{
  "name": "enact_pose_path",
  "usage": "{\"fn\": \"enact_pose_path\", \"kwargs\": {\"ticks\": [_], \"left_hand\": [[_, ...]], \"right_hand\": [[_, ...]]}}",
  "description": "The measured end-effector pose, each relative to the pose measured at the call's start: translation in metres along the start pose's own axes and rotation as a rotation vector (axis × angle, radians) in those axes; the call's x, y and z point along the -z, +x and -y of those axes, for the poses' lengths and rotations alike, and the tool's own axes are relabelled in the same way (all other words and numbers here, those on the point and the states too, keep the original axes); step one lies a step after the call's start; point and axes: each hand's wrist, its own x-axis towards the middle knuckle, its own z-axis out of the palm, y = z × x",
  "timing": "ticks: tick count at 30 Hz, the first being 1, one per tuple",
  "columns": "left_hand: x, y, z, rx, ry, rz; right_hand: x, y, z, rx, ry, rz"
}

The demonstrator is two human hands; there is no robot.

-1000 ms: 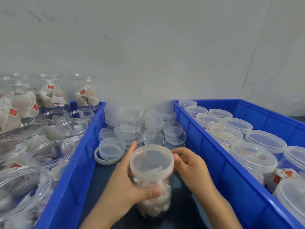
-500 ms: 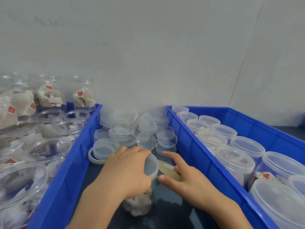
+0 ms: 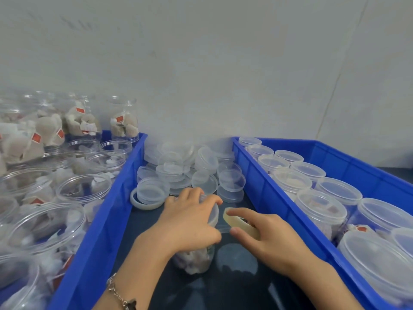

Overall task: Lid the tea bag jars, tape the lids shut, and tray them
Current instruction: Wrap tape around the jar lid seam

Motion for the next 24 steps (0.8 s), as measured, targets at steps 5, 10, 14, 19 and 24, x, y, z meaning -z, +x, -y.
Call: {"fn": "enact_pose_path", "kwargs": {"ticks": [5,10,14,19,24], "left_hand": [[-0.006,-0.001,-0.002,0.04,0.01,-0.082],[-0.022,-0.001,-0.004,0.173,0.173,-0.274],[-0.02,0.003,-0.01,0.269,0.181,-0.343],[-0.017,0.007,-0.017,0.415,0.148,-0.371],[-0.017,0.01,-0.018,0.454,0.114,-0.384]], "right_hand": [[-0.011,0.014,0.004,-0.047,0.031,-0.086],[-0.024,0.031,0.017,0.002,-0.043,-0.216],[-0.032,0.046,0.016,-0.024,-0.107,-0.201],[-0.036,0.07,0.021,-0.097,-0.143,-0.148],[-0.036,0.091,0.034,-0.158,-0.128,-0.1]]}}
